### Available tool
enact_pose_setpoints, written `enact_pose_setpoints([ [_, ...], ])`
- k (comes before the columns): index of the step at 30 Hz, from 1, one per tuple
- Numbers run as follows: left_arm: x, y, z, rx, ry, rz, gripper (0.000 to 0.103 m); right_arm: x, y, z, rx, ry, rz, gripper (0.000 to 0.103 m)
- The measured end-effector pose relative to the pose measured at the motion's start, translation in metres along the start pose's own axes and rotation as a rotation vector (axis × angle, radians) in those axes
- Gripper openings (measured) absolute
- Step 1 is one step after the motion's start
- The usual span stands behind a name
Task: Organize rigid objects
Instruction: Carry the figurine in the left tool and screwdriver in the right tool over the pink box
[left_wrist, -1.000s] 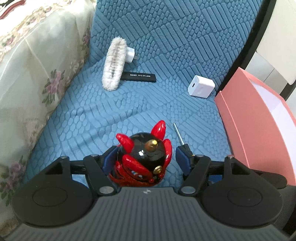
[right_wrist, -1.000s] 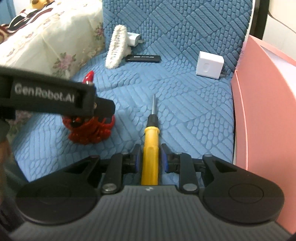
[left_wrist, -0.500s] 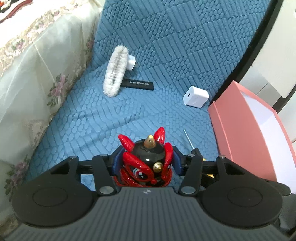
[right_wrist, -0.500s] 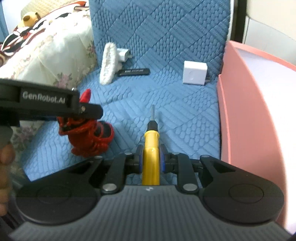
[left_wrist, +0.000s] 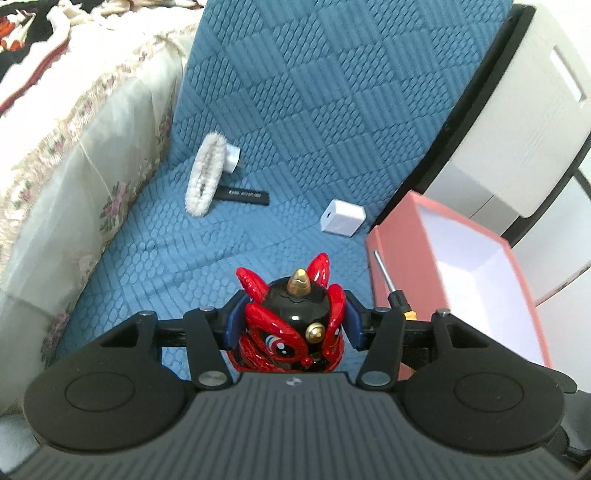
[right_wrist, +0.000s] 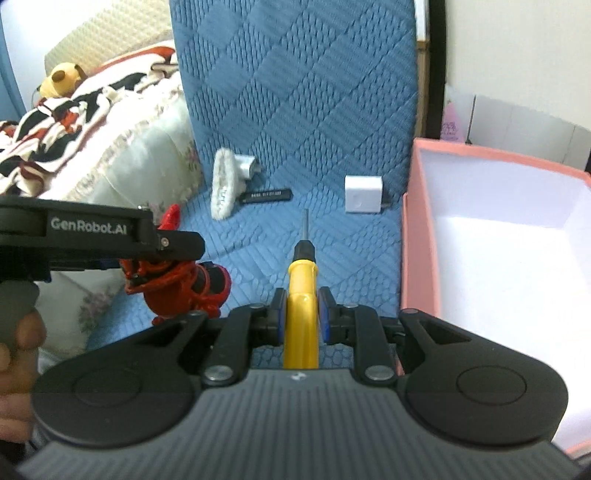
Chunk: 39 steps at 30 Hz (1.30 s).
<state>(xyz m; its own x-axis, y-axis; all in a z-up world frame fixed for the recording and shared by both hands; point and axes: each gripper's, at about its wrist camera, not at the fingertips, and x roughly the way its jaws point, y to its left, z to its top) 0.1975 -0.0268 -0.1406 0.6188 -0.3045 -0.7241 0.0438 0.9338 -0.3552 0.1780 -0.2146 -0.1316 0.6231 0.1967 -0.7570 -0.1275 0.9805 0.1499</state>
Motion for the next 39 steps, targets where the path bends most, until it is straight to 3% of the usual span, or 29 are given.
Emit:
enact_pose_setpoints([
  [11, -0.054, -0.049, 0.007, -0.012, -0.047, -0.03, 0.059, -0.075, -0.019, 0.031, -0.026, -0.093, 0.019, 0.021],
  [22, -0.072, -0.128, 0.015, 0.057, -0.085, -0.111, 0.059, -0.124, -0.058, 0.046, -0.02, -0.161, -0.034, 0.021],
  [31, -0.044, -0.185, 0.011, 0.085, -0.063, -0.163, 0.059, -0.14, -0.108, 0.043, 0.02, -0.169, -0.107, 0.021],
  [39, 0.014, -0.21, 0.0, 0.083, 0.001, -0.156, 0.059, -0.118, -0.158, 0.03, 0.063, -0.114, -0.137, 0.021],
])
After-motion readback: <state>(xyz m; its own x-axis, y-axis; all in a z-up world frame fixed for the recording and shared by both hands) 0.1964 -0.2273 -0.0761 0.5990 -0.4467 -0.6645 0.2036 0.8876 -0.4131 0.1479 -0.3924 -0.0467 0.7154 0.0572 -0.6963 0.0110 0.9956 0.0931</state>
